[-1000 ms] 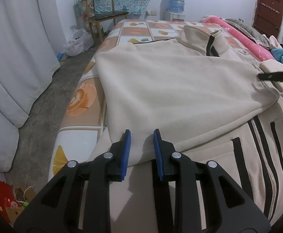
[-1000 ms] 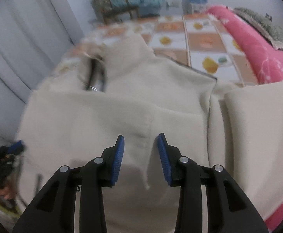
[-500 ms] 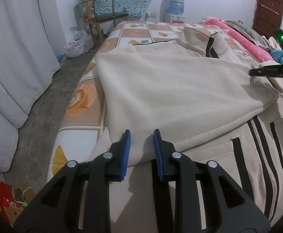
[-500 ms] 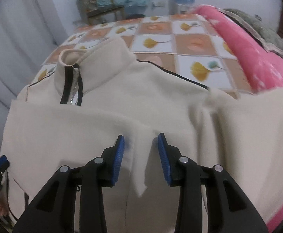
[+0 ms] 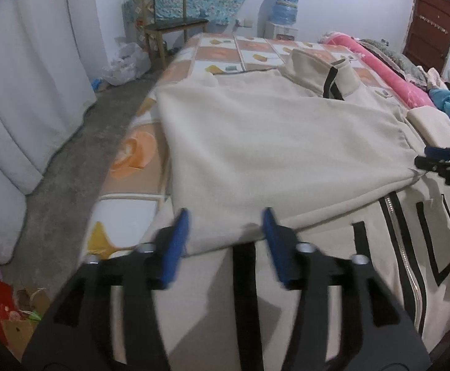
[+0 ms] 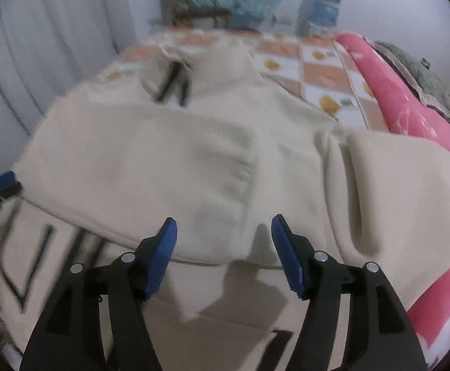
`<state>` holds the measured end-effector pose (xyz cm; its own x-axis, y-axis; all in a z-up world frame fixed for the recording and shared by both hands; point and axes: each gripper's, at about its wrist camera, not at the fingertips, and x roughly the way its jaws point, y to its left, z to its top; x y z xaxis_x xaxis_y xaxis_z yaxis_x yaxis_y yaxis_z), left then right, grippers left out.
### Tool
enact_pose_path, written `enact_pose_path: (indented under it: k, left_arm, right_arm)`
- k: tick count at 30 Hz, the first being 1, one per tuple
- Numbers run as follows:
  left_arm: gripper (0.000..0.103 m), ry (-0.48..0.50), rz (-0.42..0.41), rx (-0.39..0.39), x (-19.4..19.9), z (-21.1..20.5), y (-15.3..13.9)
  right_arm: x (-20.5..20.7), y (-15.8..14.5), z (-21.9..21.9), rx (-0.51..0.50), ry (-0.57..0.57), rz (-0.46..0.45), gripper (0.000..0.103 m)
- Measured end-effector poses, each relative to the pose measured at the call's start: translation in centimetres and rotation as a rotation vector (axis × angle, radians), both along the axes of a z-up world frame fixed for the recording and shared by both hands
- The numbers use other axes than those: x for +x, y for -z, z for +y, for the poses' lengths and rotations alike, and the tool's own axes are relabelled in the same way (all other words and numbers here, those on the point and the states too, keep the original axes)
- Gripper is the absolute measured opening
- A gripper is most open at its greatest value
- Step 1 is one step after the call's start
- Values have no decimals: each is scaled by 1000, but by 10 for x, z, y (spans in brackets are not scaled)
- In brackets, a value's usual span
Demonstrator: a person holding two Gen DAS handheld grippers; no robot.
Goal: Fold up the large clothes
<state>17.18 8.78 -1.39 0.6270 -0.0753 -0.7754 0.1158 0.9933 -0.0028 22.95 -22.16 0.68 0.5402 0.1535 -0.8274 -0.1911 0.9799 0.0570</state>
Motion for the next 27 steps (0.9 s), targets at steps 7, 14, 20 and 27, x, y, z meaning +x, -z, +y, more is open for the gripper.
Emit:
enact_pose_path:
  k: [7,14,20,27]
  left_arm:
    - [72,11,14,112,-20,-15,-23]
    - [82,44,-21,144,-15,-47,-55]
    - [83,101,-32,126,10,-96,-56]
    - [83,164,-30,103,37,-145,-39]
  right_arm:
    - [-11,20,14,-88,-15,-29,70]
    - [-24,-2,-4,-50,53,-73,75]
    - [-33,0,-25,-10,105,-61,79]
    - [-31,3,-40,3,136,-56,81]
